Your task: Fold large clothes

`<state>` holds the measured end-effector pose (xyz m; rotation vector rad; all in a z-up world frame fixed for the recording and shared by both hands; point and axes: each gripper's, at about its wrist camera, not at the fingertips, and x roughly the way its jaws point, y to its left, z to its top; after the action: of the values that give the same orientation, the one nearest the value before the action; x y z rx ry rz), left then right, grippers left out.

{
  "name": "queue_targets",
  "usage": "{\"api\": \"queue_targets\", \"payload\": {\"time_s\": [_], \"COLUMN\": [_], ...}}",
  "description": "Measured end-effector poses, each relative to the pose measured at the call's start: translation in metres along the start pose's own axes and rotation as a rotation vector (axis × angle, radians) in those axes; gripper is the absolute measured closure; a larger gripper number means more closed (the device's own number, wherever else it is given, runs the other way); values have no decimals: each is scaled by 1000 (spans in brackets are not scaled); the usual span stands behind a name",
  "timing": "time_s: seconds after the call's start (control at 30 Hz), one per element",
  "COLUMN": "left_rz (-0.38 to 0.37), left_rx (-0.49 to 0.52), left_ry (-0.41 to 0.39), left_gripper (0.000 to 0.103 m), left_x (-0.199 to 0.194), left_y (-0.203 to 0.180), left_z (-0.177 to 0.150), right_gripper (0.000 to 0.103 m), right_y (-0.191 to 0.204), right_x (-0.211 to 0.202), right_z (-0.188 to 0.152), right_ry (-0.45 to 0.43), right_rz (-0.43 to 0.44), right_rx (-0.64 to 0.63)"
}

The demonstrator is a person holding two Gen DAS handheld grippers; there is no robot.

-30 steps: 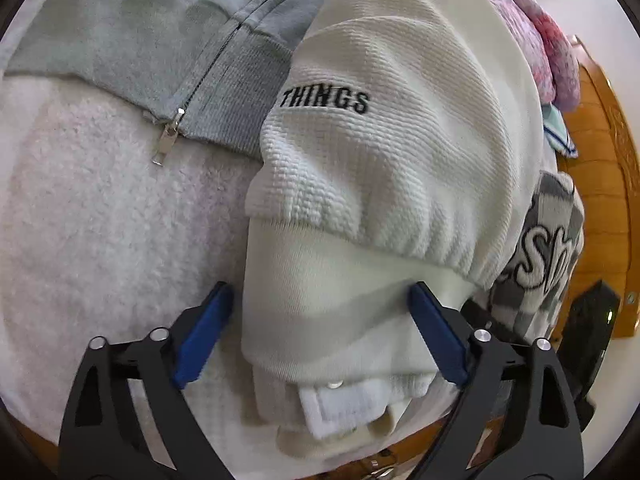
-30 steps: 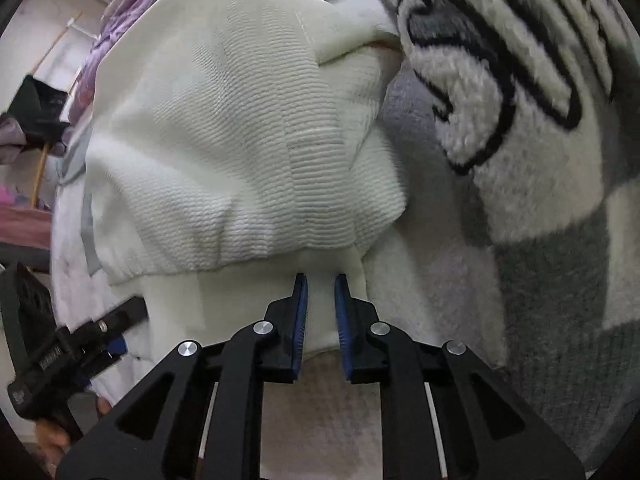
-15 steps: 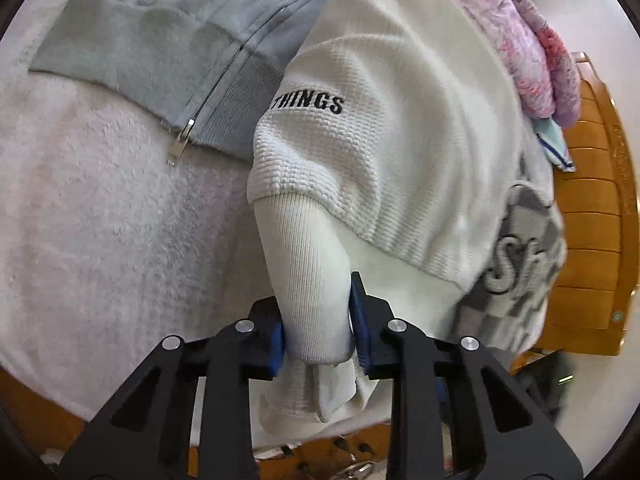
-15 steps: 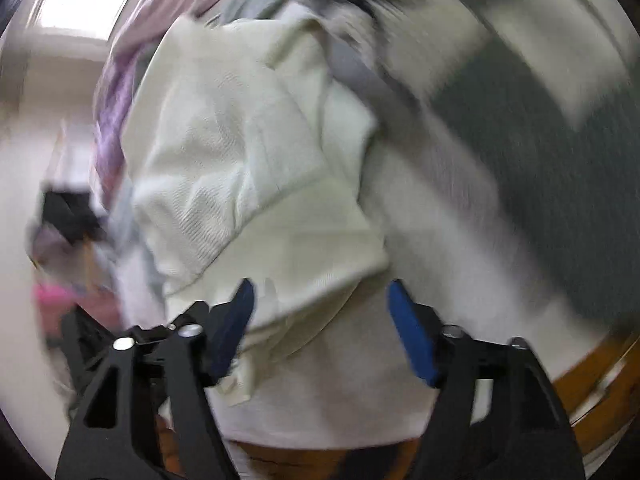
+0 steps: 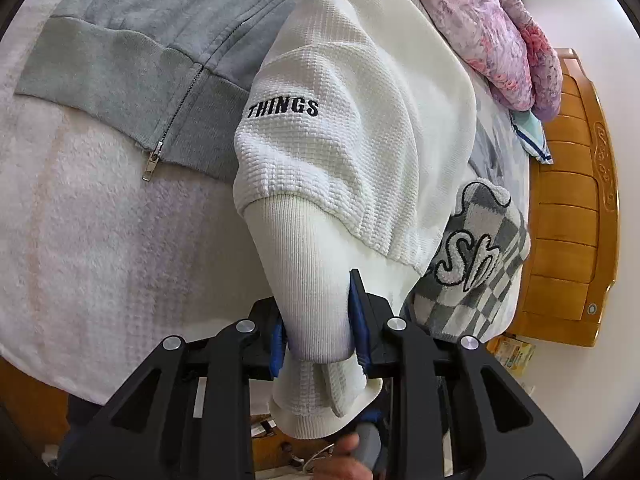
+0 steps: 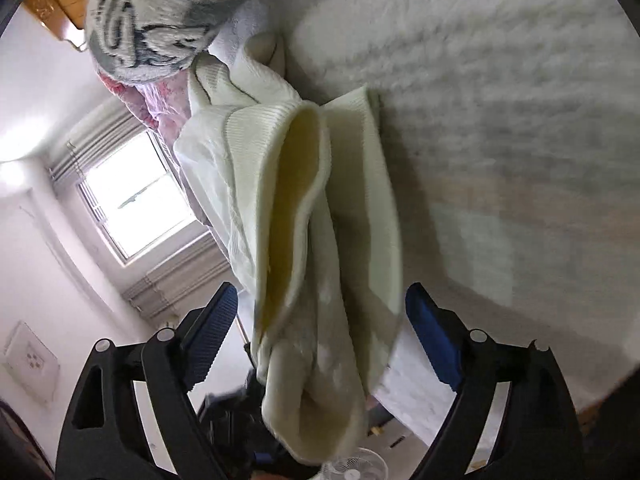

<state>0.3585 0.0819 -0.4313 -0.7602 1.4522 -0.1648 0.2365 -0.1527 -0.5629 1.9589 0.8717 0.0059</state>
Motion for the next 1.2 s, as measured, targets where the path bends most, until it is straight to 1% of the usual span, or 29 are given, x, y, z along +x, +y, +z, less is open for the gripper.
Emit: {"api": "queue_targets", "payload": {"time_s": [0.1, 0.13, 0.17, 0.2, 0.23, 0.27, 0.3, 0.33, 0.37, 0.4, 0.47, 0.5, 0.53, 0.6, 0.63, 0.67, 0.7, 0.73, 0.77, 0.8, 0.87, 0.9, 0.93, 1.0, 1.03, 1.1, 1.13, 1.17, 1.2], "left_rz": [6, 15, 25, 30, 35, 35, 17, -4, -23, -43, -34, -23, -29, -29, -13, -23, -33, -26, -36, -48, -11, -6, 13, 20, 15, 33, 27, 23, 17], "left_rx": [-7, -6, -5, -6, -21, -36, -70, -96, -112, -130, -129, -129, -133, -114, -97, -77, -55, -28, -12, 11, 50, 59, 69, 66, 71, 108, 131, 140, 147], "left_ry": [5, 7, 10, 13, 27, 38, 56, 71, 76, 69, 26, 3, -18, -51, -80, -101, -118, -131, -135, -136, -103, -103, -95, -93, -100, -115, -126, -135, -143], "left_gripper": [77, 77, 76, 76, 75, 72, 68, 52, 31, 24, 23, 22, 20, 19, 19, 19, 19, 19, 19, 19, 19, 19, 19, 19, 26, 39, 53, 62, 65], "left_x": [2, 4, 6, 7, 11, 12, 14, 15, 14, 10, 1, -6, -12, -17, -18, -17, -14, -5, 1, 10, 35, 41, 52, 66, 68, 67, 63, 59, 54], "left_y": [1, 1, 1, 3, 6, 8, 14, 19, 23, 29, 34, 37, 40, 42, 40, 39, 35, 30, 27, 22, 12, 9, 7, 8, 7, 0, -4, -5, -6], "left_z": [1, 1, 2, 2, 3, 4, 6, 8, 9, 11, 14, 18, 23, 37, 50, 62, 74, 92, 101, 111, 130, 134, 138, 146, 147, 146, 143, 140, 138], "right_gripper": [19, 19, 20, 31, 44, 49, 61, 69, 72, 76, 78, 80, 80, 80, 80, 80, 80, 80, 80, 80, 80, 80, 80, 80, 79, 75, 70, 67, 59], "right_y": [-2, 3, 8, 18, 27, 38, 44, 46, 48, 52, 64, 81, 89, 99, 105, 109, 114, 113, 120, 117, 109, 111, 108, 99, 93, 88, 84, 83, 79], "right_x": [14, 21, 23, 26, 26, 29, 29, 26, 25, 23, 17, 21, 21, 16, 15, 15, 27, 27, 33, 35, 29, 21, 21, 22, 23, 21, 21, 21, 21], "right_z": [4, 3, 4, 3, 3, 0, -3, -4, -6, -7, -14, -10, -13, -13, -14, -15, -5, -2, 2, 6, 3, 0, 0, 5, 8, 9, 11, 10, 11], "right_ry": [-18, -18, -14, -13, -9, -5, -4, 0, 1, 4, 19, 24, 30, 34, 42, 45, 47, 55, 56, 51, 51, 47, 44, 39, 39, 36, 29, 25, 19], "right_rz": [-29, -40, -47, -85, -131, -196, -241, -264, -268, -272, -276, -271, -266, -266, -273, -285, -290, -292, -299, -312, -335, -344, -351, -373, -378, -397, -407, -427, -441], "right_rx": [12, 0, -19, -70, -123, -197, -230, -240, -243, -260, -333, -357, -390, -453, -476, -490, -493, -491, -488, -489, -487, -482, -473, -424, -404, -366, -338, -326, -306]}}
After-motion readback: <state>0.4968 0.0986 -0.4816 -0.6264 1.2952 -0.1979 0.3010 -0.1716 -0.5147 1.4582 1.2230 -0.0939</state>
